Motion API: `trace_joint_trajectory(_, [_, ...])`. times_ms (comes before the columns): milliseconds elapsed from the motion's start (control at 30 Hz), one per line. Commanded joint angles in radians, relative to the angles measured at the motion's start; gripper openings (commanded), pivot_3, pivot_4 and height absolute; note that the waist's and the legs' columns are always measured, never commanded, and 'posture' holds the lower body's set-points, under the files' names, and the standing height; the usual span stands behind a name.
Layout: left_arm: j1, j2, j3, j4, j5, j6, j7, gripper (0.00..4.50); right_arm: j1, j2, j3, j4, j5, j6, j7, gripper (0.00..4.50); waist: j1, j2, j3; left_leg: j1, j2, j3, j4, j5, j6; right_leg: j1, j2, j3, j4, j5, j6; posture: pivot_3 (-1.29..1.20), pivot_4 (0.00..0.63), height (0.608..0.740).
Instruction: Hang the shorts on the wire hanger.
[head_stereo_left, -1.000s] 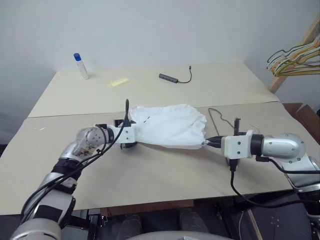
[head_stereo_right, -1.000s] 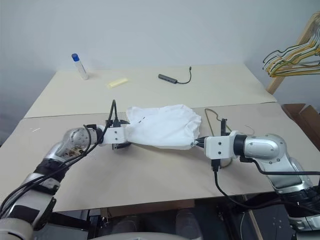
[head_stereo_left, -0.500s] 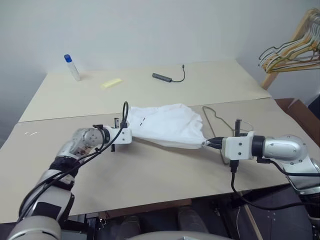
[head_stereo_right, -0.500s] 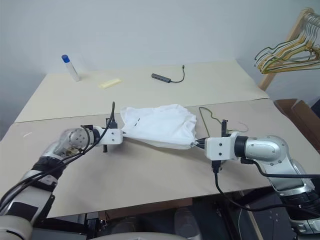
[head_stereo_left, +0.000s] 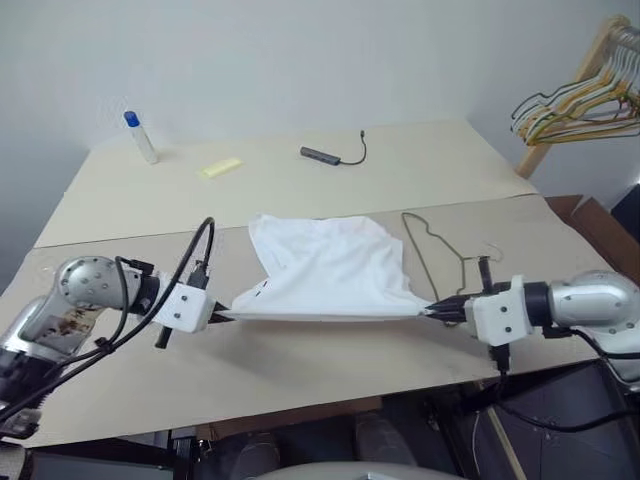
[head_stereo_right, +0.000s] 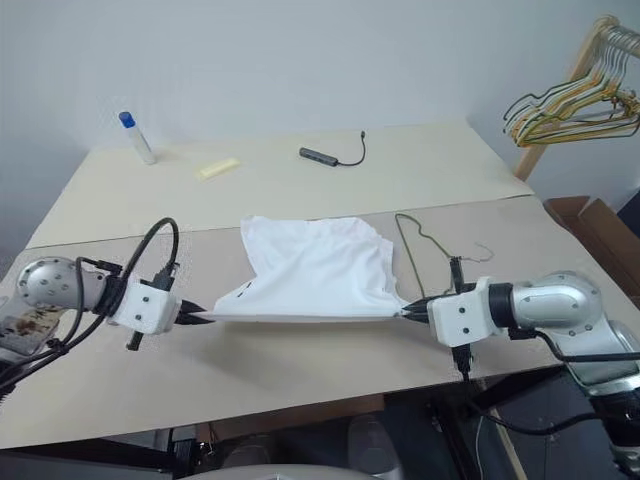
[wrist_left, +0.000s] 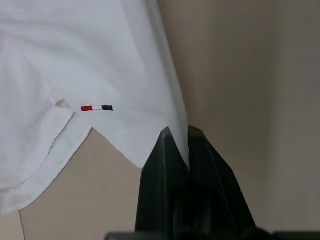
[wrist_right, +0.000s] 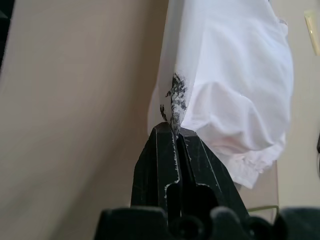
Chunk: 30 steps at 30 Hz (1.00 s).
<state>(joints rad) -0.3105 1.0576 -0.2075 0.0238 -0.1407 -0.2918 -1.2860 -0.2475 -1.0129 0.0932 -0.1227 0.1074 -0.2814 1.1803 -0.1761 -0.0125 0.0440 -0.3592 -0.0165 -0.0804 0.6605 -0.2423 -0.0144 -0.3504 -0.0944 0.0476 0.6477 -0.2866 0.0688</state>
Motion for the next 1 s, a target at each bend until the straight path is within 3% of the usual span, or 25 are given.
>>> trace_joint_trajectory(33, [-0.127,-0.094,0.062,0.078,0.034,0.073,0.14,0.02,-0.209,0.089,0.009,0.153,-0.037,0.018,-0.058,0.0,0.005,0.0,0.0,0.003,0.0,0.0,0.0,0.0,0.0,0.002,0.001,0.0,0.0,0.0,0.0,-0.16,0.0,0.74])
trace_joint_trajectory(167, [-0.414,-0.286,0.095,0.317,0.085,0.197,0.373,0.02,-0.571,0.284,0.037,0.5,-0.187,-0.007,-0.295,0.0,0.006,-0.002,0.001,0.004,0.0,-0.001,-0.001,0.0,0.0,0.002,0.002,0.0,0.001,0.0,0.0,-0.13,0.0,0.74])
trace_joint_trajectory(267, [-0.793,-0.401,0.083,0.71,0.247,0.191,0.741,0.02,-0.882,0.409,0.066,0.852,-0.35,-0.041,-0.636,0.0,0.005,-0.004,0.002,-0.004,-0.002,-0.005,0.0,0.001,-0.001,-0.007,0.001,-0.001,0.003,0.006,-0.009,-0.11,0.0,0.74])
trace_joint_trajectory(400, [-1.084,-0.44,0.055,1.04,0.38,0.114,1.104,0.02,-1.113,0.504,0.039,1.116,-0.4,-0.096,-0.98,0.0,-0.008,-0.006,0.002,-0.029,-0.009,-0.012,0.0,0.01,-0.015,-0.039,-0.006,0.001,0.018,0.007,-0.009,-0.11,0.0,0.74])
trace_joint_trajectory(500, [-1.246,-0.423,0.058,1.159,0.446,0.016,1.376,0.02,-1.233,0.544,-0.033,1.201,-0.39,-0.229,-1.32,0.0,-0.013,-0.006,0.002,-0.03,-0.015,-0.012,-0.01,0.011,-0.017,-0.044,-0.013,0.002,0.018,0.006,-0.006,-0.12,0.0,0.74])
trace_joint_trajectory(567, [-1.289,-0.409,0.058,1.192,0.469,-0.047,1.452,0.02,-1.249,0.545,-0.046,1.227,-0.395,-0.299,-1.423,0.0,-0.021,-0.006,0.002,-0.04,-0.021,-0.011,-0.012,0.012,-0.016,-0.055,-0.019,0.007,0.021,0.003,-0.002,-0.13,0.0,0.74])
trace_joint_trajectory(667, [-1.284,-0.399,0.067,1.207,0.467,-0.141,1.44,0.02,-1.2,0.527,-0.027,1.245,-0.406,-0.367,-1.414,0.0,-0.025,-0.009,0.0,-0.049,-0.024,-0.011,-0.011,0.012,-0.015,-0.065,-0.022,0.01,0.025,0.004,0.001,-0.13,0.0,0.74])
trace_joint_trajectory(800, [-1.207,-0.377,0.049,1.183,0.484,-0.273,1.395,0.02,-1.098,0.503,-0.008,1.245,-0.417,-0.418,-1.374,0.0,-0.031,-0.01,-0.001,-0.044,-0.028,-0.011,-0.009,0.012,-0.01,-0.055,-0.023,0.011,0.017,0.003,0.005,-0.14,0.0,0.74])
trace_joint_trajectory(900, [-1.067,-0.372,0.068,1.103,0.41,-0.41,1.176,0.02,-0.963,0.466,0.032,1.195,-0.443,-0.513,-1.272,0.0,-0.037,-0.01,-0.001,-0.042,-0.035,-0.01,-0.011,0.015,0.0,-0.053,-0.029,0.011,0.016,0.003,0.007,-0.14,0.0,0.74])
trace_joint_trajectory(1000, [-0.791,-0.346,0.077,0.831,0.168,-0.448,0.78,0.02,-0.785,0.432,0.075,1.102,-0.357,-0.634,-1.01,0.0,-0.058,-0.009,-0.001,-0.038,-0.039,-0.01,-0.012,0.018,0.003,-0.05,-0.033,0.013,0.017,0.002,0.009,-0.14,0.0,0.74])
